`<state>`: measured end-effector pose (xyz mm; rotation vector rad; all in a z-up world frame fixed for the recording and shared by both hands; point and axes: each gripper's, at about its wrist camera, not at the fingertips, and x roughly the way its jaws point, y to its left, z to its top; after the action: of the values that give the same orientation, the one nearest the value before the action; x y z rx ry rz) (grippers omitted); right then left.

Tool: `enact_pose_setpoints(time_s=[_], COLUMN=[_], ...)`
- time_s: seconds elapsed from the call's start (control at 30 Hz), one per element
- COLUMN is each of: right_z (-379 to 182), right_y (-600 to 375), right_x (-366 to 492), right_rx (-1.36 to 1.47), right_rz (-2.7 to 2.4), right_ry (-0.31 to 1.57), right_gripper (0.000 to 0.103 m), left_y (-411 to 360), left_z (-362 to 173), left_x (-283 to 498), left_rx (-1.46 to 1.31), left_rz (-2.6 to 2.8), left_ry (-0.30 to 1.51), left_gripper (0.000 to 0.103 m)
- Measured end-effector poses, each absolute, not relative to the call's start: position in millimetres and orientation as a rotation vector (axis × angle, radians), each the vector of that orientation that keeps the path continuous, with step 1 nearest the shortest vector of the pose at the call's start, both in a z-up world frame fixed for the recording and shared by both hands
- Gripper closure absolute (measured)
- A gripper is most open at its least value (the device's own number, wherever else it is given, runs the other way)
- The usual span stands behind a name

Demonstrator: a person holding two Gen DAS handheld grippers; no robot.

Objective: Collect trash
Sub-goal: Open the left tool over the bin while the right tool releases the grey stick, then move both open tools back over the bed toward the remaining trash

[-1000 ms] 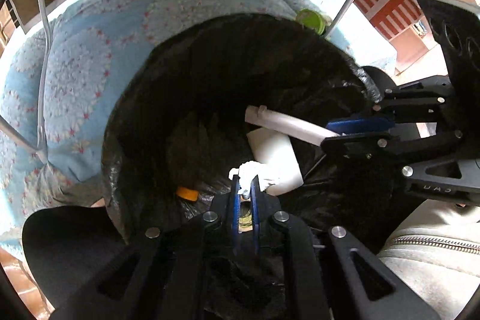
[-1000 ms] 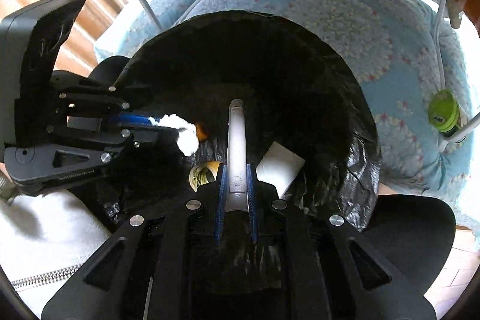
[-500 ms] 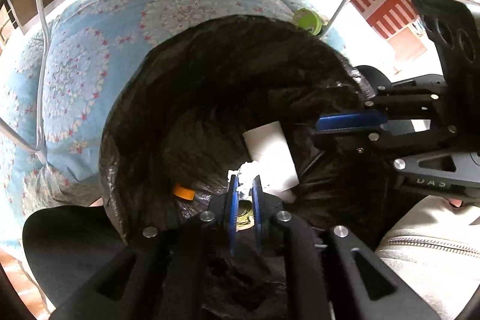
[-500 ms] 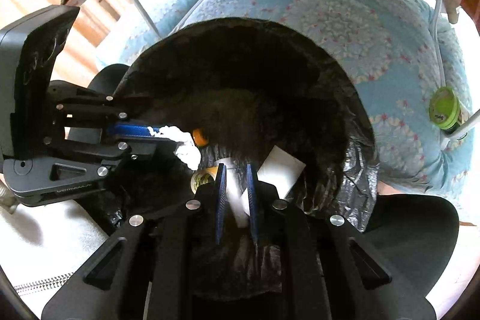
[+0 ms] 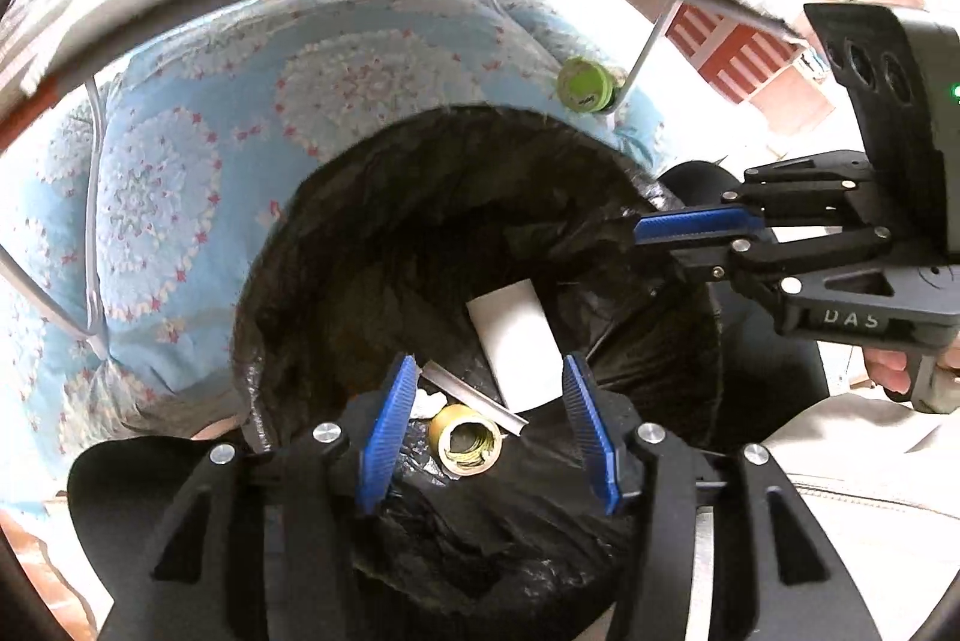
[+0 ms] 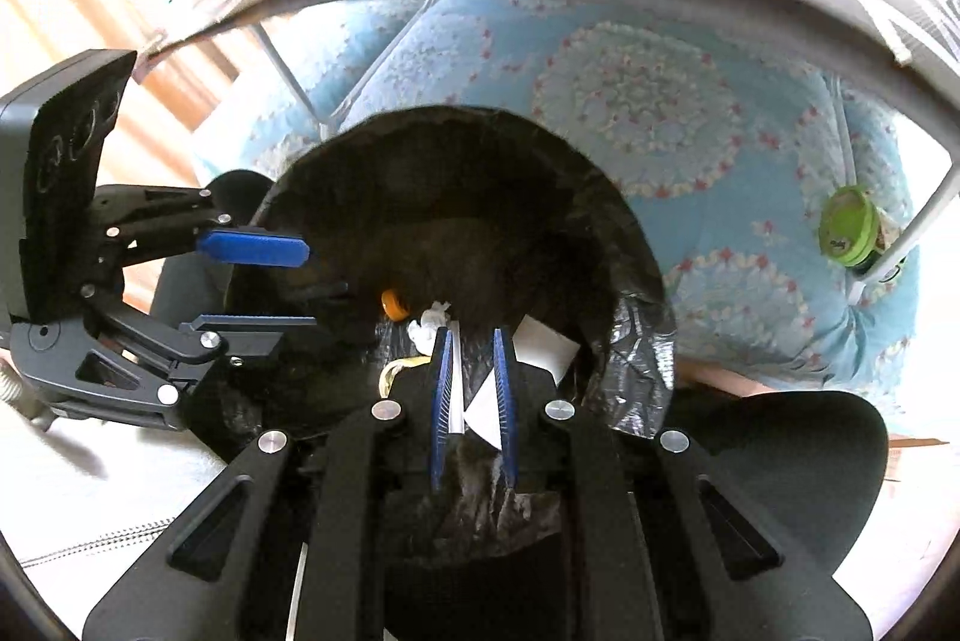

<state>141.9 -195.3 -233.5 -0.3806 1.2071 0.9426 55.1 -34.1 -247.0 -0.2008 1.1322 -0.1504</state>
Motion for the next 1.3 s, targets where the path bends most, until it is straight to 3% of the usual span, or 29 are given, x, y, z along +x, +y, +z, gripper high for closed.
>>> enact_pose_setpoints(time_s=[0.33,0.47,0.77,1.3], right_z=[-195,-177,-134,-101], right_y=[-205,-207,-202,-170], right_x=[141,142,145,185], right_rx=[-0.347,-0.338,-0.326,-0.305], right_rz=[0.954,0.961,0.991,0.982], right_ry=[1.12,1.075,0.972,0.861], right_gripper=[0.088,0.081,0.081,0.08], left_y=[-27,-28,-22,19], left_z=[-191,-166,-121,-86], left_x=[43,42,53,100], left_rx=[-0.149,-0.133,-0.052,-0.025], left_rz=[-0.14,-0.158,-0.152,-0.084], left_ry=[0.994,0.926,0.825,0.744], left_gripper=[0.054,0.054,0.054,0.054])
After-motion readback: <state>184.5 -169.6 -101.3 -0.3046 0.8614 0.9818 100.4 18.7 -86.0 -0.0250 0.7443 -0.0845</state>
